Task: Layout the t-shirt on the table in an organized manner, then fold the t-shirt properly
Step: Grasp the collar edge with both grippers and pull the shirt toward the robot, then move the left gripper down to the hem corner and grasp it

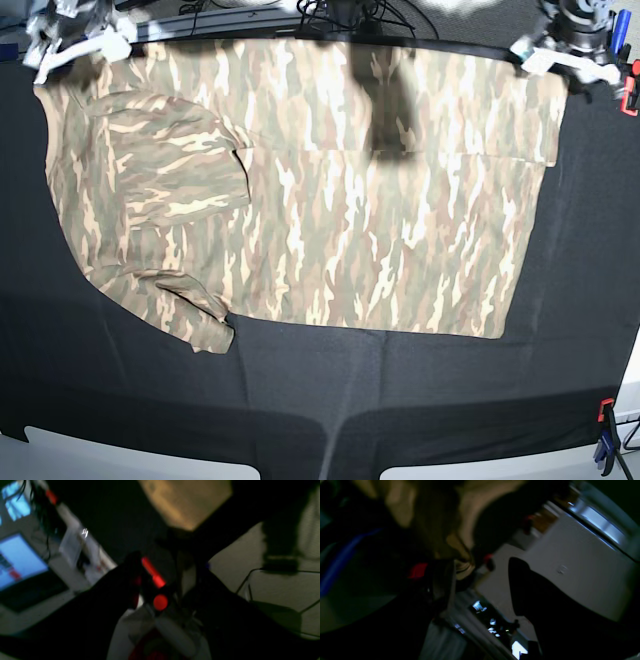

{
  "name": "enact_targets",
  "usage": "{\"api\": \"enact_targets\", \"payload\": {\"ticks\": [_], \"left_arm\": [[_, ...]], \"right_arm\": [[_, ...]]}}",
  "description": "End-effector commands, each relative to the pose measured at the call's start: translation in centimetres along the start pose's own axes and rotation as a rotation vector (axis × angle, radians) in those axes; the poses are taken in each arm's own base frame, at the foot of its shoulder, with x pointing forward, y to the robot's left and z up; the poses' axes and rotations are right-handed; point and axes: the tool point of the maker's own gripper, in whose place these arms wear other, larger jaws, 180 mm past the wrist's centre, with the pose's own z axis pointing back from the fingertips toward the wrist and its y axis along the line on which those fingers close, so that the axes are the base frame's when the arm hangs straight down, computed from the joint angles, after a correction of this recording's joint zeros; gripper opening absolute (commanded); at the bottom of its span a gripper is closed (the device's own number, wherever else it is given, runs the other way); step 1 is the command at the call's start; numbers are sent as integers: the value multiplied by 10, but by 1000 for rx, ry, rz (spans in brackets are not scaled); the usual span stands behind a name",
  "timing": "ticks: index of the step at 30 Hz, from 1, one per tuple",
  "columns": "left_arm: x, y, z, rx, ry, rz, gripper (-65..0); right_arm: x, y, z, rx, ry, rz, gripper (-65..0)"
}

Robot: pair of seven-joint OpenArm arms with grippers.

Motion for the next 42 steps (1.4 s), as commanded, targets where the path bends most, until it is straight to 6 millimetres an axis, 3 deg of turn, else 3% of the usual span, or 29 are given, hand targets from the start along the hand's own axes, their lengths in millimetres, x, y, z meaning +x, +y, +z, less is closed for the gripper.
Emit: {"api": "enact_targets", "payload": {"ticks": [1, 4, 7, 14, 21, 25, 28, 32, 38, 42], "left_arm": [[-6, 15, 3, 66, 25, -10, -432], [-19, 31, 6, 145, 105, 34, -432], [-8, 43, 13, 174, 70, 82, -432], [72, 97, 33, 250, -269, 247, -432], [154, 160, 37, 182, -641, 528, -432], [189, 209, 33, 168, -791, 606, -433], [203, 244, 6, 153, -804, 683, -433], [223, 268, -52, 18, -796, 828, -433], [258, 286, -136, -291, -752, 1097, -433], [263, 288, -181, -413, -668, 1269, -433]], "right_arm": [[0, -13, 1, -48, -7, -18, -324], [10, -23, 6, -76, -52, -75, -324], [29, -33, 15, -76, -146, -139, -324], [66, -58, 40, -23, -317, -326, -324], [81, -78, 27, 14, -271, -612, -324], [84, -91, 17, 40, -233, -835, -324], [80, -99, 10, 55, -199, -987, -324], [75, -106, 4, 56, -157, -1139, -324], [86, -106, 7, 85, -145, -1264, -325], [97, -98, 13, 127, -135, -1311, -325]]}}
